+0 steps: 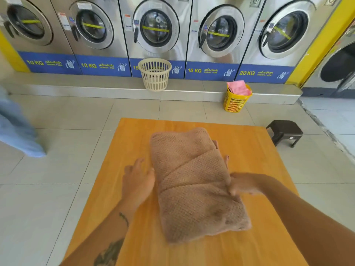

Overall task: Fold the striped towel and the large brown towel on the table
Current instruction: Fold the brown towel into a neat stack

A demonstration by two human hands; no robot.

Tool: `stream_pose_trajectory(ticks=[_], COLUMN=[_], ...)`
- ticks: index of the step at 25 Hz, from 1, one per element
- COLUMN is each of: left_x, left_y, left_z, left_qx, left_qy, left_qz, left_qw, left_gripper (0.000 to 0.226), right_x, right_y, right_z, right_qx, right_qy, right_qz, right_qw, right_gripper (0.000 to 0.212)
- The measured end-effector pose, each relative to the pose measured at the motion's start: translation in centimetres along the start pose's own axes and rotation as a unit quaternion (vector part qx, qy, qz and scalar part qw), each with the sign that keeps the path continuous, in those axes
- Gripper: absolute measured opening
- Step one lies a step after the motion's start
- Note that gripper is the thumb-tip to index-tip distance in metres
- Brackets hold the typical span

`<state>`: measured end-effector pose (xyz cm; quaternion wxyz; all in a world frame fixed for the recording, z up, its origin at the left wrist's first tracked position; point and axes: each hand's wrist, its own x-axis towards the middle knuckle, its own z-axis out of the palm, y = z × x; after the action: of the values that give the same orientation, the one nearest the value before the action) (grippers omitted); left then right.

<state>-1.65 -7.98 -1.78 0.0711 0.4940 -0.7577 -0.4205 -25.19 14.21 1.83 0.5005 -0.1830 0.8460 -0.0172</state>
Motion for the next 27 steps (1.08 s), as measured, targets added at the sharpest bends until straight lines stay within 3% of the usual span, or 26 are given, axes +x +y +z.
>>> stream_pose_trajectory(ticks=[1, 3, 5, 12, 16, 22, 27], left_x=[-1.7, -4.6, -6.7, -15.6, -20.1, -25.1, -30.8], left_y=[0.7, 2.1, 3.2, 4.1, 6.0, 11.2, 16.7], left_z=[1.6, 4.2, 5.9, 6.6, 7.4, 10.8, 17.9], left_qx=[-0.046, -0.158, -0.219, -0.214, -0.206, -0.224, -0.23], left_qy=[-0.021, -0.047, -0.054, -0.075, -0.057, -0.106, -0.159], left_qz=[-0.034, -0.072, -0.07, -0.088, -0.038, 0.033, 0.089], left_qw=[0.998, 0.984, 0.972, 0.97, 0.976, 0.968, 0.956], left_gripper=[0.058, 0.063, 0.068, 0.079, 0.07, 0.056, 0.052], right_x=[-0.2, -0.5, -0.2, -2.1, -5.3, -12.3, -17.7], right_y=[0.2, 0.3, 0.5, 5.1, 9.5, 17.6, 28.4], right_z=[0.3, 1.4, 2.8, 7.3, 8.3, 5.9, 4.9], right_qx=[0.126, 0.336, 0.414, 0.36, 0.341, 0.348, 0.365], right_qy=[0.034, 0.079, 0.071, 0.059, 0.092, 0.196, 0.28], right_qz=[-0.048, -0.125, -0.183, -0.348, -0.318, -0.301, -0.236], right_qw=[0.99, 0.93, 0.889, 0.863, 0.88, 0.866, 0.856], right_gripper=[0.07, 0.075, 0.083, 0.089, 0.077, 0.059, 0.059])
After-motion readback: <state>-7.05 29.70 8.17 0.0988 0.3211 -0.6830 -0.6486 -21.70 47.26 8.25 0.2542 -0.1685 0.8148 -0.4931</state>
